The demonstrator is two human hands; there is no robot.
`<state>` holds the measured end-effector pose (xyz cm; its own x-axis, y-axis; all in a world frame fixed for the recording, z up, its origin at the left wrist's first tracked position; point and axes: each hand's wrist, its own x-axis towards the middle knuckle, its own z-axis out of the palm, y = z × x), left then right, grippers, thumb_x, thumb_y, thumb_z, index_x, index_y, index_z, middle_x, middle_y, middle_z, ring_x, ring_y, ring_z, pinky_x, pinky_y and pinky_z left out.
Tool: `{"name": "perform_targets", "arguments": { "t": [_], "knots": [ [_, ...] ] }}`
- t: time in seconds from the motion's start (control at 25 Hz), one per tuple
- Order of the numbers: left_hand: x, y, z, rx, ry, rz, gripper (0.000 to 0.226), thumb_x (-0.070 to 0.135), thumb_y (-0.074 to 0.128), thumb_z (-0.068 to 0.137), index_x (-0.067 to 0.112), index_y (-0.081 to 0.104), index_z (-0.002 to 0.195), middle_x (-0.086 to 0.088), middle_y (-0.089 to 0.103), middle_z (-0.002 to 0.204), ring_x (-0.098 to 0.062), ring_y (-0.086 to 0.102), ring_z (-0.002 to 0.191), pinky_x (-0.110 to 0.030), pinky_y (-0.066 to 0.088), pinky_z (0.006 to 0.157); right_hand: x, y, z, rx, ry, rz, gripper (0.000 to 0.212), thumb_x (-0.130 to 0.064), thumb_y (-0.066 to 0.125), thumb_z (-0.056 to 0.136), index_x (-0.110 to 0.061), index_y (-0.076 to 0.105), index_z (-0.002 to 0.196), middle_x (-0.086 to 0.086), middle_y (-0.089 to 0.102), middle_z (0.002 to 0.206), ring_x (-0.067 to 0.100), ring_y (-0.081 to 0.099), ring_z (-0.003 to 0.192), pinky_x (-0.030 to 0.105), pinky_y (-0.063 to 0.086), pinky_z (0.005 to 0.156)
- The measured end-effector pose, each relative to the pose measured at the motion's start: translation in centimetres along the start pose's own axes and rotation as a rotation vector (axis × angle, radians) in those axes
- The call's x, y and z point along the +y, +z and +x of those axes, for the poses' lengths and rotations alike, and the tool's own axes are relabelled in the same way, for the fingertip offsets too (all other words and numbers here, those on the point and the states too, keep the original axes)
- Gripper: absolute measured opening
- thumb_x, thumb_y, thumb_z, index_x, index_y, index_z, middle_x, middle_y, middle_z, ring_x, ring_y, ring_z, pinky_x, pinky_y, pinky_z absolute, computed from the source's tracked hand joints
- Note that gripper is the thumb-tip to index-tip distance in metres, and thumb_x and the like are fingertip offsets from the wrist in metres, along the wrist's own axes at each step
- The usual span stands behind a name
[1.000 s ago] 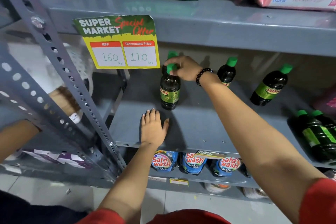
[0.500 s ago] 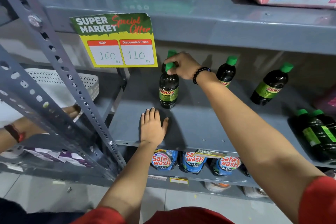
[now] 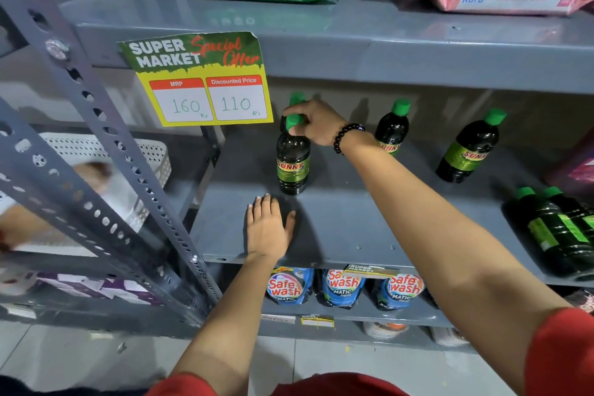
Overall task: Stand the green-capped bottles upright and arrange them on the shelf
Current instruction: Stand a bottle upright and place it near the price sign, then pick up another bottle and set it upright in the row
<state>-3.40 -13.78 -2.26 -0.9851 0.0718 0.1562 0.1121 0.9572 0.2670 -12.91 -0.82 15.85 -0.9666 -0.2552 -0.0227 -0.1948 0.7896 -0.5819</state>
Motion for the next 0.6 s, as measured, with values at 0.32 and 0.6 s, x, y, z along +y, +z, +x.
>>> {"name": "perform_targets", "arguments": {
  "t": [0.32, 0.6],
  "knots": [
    [4.4, 0.1, -0.8, 0.084, 0.159, -0.144, 0.047, 0.036, 0.034, 0.085, 0.003, 0.061, 0.103, -0.017, 0.069, 0.102, -0.033, 0.061, 0.098, -0.046, 0.048, 0.093, 4.8, -0.7, -5.4, 0.516, 0.042, 0.237, 0.04, -0.009, 0.062, 0.088, -0.002, 0.056, 0.127, 0.019, 0.06, 0.129, 0.031, 0.057, 0.12, 0.039, 0.046, 0.104],
    [13.1, 3.4, 0.3, -0.091, 0.274, -0.138, 0.051, 0.035, 0.046, 0.09, -0.002, 0.046, 0.125, -0.024, 0.05, 0.133, -0.038, 0.04, 0.126, -0.05, 0.026, 0.108, 18.7, -4.0, -14.2, 0.665, 0.609, -0.055, 0.038, -0.014, 0.054, 0.09, -0.005, 0.053, 0.127, 0.021, 0.056, 0.129, 0.038, 0.052, 0.119, 0.043, 0.046, 0.096]
  ]
}}
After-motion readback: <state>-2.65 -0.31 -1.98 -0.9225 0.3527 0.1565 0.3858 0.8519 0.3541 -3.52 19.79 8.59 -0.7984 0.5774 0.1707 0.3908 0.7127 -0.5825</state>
